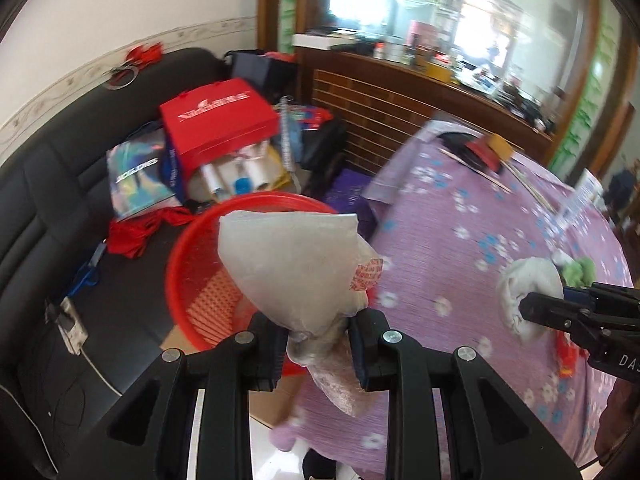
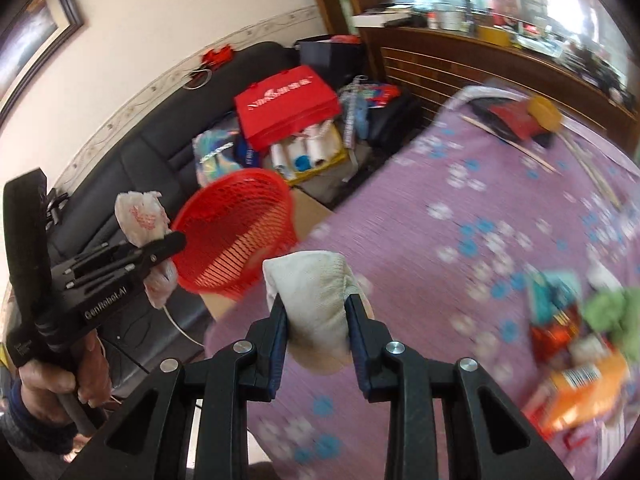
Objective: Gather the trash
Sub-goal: 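Carry both held items to the red basket and open both tools over it, then withdraw both open tools from the basket back toward the table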
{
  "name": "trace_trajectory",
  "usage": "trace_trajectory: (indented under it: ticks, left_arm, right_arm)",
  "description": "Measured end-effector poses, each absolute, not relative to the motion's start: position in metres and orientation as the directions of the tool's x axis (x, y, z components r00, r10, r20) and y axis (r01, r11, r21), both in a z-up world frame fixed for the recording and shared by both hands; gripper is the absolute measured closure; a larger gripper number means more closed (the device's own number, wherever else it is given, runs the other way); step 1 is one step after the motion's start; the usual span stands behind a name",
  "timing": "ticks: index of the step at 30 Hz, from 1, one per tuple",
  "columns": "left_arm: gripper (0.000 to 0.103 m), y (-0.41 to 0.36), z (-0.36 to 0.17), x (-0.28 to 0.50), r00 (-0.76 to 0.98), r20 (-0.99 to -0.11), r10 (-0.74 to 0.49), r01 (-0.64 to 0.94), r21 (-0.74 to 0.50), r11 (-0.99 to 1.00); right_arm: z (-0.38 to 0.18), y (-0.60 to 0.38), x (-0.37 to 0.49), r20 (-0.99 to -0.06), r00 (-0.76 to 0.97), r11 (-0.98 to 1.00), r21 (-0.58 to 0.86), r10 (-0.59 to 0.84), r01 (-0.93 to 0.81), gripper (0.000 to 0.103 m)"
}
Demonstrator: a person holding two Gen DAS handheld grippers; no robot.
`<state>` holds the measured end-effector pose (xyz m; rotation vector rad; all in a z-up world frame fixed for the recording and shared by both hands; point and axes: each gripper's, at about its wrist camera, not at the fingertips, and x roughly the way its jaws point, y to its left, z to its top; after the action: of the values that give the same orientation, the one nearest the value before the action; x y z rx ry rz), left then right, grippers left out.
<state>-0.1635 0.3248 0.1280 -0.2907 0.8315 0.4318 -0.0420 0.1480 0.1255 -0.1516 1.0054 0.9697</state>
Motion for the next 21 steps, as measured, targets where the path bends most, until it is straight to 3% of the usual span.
trace_trajectory:
  ticks: [12,13,15,16,17,21]
  left_arm:
    - [0.076,0.401,0.101,-0.146,0.555,-0.807,0.204,-0.505,-0.131,0.853]
    - [0.074,0.403,0.101,-0.144,0.556,-0.807,0.2,-0.5,-0.133,0.855]
    - [0.049,0.407,0.103,-0.143,0.559,-0.804,0.201,-0.502,-0.136,0.854]
    - [0.047,0.409,0.105,-0.145,0.569,-0.795,0.21,-0.508,-0.139,0.85]
    - [0.047,0.41,0.107,-0.146,0.575,-0.789,0.215,-0.507,-0.138,0.85]
    - [0.047,0.412,0.112,-0.15,0.588,-0.782,0.207,-0.501,-0.151,0.852]
  right_arm:
    - [0.117,0.274,-0.013,-0.769,0.131,0.574,0.34,0.626,-0.745,0.067]
    - [0.117,0.278,-0.01,-0.768,0.131,0.575,0.343,0.627,-0.743,0.064]
    - [0.116,0.288,-0.006,-0.761,0.129,0.578,0.359,0.636,-0.733,0.049]
    - [0.117,0.289,-0.004,-0.757,0.127,0.579,0.368,0.641,-0.727,0.036]
    - [0.119,0.29,-0.003,-0.748,0.131,0.58,0.377,0.65,-0.722,0.034]
    - [0.128,0.28,-0.003,-0.737,0.158,0.59,0.372,0.657,-0.716,0.034]
